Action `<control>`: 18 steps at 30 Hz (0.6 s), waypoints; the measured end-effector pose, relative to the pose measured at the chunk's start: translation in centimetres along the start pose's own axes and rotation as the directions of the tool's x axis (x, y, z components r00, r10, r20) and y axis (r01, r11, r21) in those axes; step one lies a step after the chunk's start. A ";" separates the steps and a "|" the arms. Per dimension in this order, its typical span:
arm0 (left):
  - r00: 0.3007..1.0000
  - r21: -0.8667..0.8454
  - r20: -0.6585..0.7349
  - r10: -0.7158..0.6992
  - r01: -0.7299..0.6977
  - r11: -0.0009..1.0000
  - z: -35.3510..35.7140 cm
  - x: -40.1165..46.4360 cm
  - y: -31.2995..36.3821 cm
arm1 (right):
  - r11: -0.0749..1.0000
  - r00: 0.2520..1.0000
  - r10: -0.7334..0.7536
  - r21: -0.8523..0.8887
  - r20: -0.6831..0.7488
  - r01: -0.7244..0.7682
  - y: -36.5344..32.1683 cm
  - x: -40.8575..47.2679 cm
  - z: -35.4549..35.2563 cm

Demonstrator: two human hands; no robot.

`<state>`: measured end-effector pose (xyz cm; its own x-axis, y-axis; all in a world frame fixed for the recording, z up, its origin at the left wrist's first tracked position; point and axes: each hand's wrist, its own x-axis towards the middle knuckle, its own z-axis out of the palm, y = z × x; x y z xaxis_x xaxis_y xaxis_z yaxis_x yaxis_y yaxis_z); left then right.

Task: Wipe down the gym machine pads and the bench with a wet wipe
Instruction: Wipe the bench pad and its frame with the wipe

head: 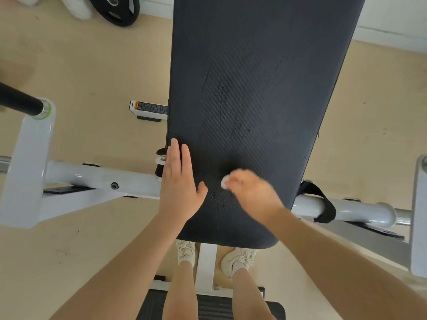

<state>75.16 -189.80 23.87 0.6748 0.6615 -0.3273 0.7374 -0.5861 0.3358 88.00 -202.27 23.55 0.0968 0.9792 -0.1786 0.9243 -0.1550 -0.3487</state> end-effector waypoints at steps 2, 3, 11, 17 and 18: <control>0.999 0.029 -0.004 0.037 -0.037 0.999 0.7 -0.6 0.3 | 0.987 0.963 0.160 0.044 -0.216 -0.155 2.0 2.8 -2.7; 0.999 0.046 0.005 0.047 -0.047 0.998 1.1 -0.8 0.5 | 0.973 0.913 0.232 0.085 -0.336 -0.216 3.1 4.3 -4.3; 0.998 0.194 0.056 0.015 -0.025 0.981 2.3 -0.9 1.4 | 0.966 0.924 0.258 0.081 -0.284 -0.245 2.3 2.9 -0.1; 0.997 0.216 0.071 0.030 -0.045 0.975 2.1 -1.1 1.1 | 0.979 0.979 0.147 0.118 0.140 -0.164 -0.4 -2.6 2.4; 0.997 0.217 0.077 0.026 -0.042 0.975 2.1 -1.1 1.2 | 0.973 0.982 0.185 0.133 0.046 -0.190 0.3 -1.6 1.3</control>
<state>75.38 -192.20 22.75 0.6941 0.6077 -0.3859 0.6971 -0.7012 0.1495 87.61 -204.08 22.56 0.2492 0.9263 -0.2826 0.8315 -0.3542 -0.4278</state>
